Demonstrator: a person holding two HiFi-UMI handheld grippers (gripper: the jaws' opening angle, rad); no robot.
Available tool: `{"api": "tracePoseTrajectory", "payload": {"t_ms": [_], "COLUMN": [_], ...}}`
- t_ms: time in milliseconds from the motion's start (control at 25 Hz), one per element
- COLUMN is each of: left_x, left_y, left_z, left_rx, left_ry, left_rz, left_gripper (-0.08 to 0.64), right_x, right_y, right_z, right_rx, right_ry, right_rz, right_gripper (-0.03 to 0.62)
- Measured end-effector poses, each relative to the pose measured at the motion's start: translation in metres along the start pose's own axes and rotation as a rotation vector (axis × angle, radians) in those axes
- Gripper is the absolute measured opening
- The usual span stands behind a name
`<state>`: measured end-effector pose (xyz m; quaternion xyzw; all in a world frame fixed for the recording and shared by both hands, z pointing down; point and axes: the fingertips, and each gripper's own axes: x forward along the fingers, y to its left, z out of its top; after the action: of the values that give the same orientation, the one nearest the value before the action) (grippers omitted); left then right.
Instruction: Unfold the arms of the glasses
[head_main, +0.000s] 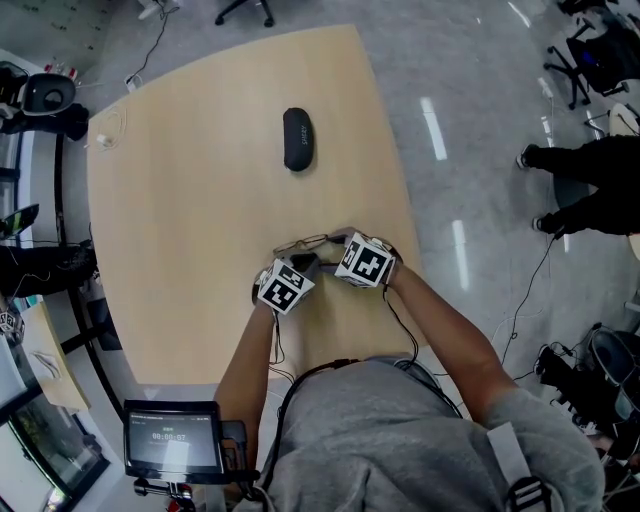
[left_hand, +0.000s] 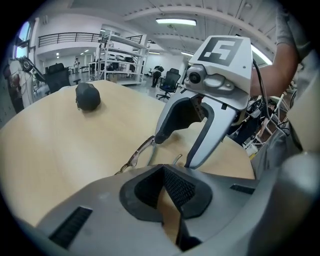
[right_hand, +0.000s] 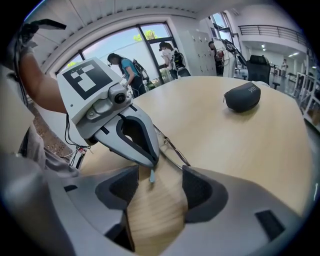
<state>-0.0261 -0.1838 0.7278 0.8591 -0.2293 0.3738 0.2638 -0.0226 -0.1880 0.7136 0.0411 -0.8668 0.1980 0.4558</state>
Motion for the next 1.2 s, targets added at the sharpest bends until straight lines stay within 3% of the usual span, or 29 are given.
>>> {"api": "tracePoseTrajectory", "payload": {"t_ms": [120, 200, 320, 480, 640, 760, 1000, 1200], "left_x": [0.000, 0.002, 0.004, 0.000, 0.001, 0.004, -0.008, -0.015], "left_y": [0.001, 0.002, 0.002, -0.005, -0.013, -0.020, -0.025, -0.022], "left_z": [-0.001, -0.001, 0.000, -0.005, -0.013, -0.015, -0.032, -0.045], "left_rx": [0.008, 0.017, 0.043, 0.078, 0.125, 0.150, 0.207, 0.212], "left_ry": [-0.017, -0.041, -0.073, -0.082, -0.056, -0.061, -0.012, -0.031], "left_rz": [0.002, 0.001, -0.003, -0.040, -0.075, -0.100, -0.107, -0.115], "left_gripper": [0.006, 0.006, 0.005, 0.005, 0.005, 0.006, 0.005, 0.006], "right_x": [-0.007, -0.009, -0.004, 0.005, 0.022, 0.035, 0.039, 0.034], "right_y": [0.017, 0.029, 0.032, 0.039, 0.052, 0.049, 0.045, 0.051], "right_z": [0.002, 0.011, 0.023, 0.025, 0.014, -0.005, -0.010, -0.009], "right_rx": [-0.020, -0.017, -0.040, -0.147, -0.311, -0.422, -0.463, -0.478], "right_ry": [0.012, -0.034, -0.100, -0.121, -0.045, 0.052, 0.090, 0.099], "right_rz": [0.081, 0.129, 0.135, 0.151, 0.179, 0.153, 0.120, 0.131], "right_gripper": [0.255, 0.255, 0.280, 0.321, 0.375, 0.380, 0.380, 0.380]}}
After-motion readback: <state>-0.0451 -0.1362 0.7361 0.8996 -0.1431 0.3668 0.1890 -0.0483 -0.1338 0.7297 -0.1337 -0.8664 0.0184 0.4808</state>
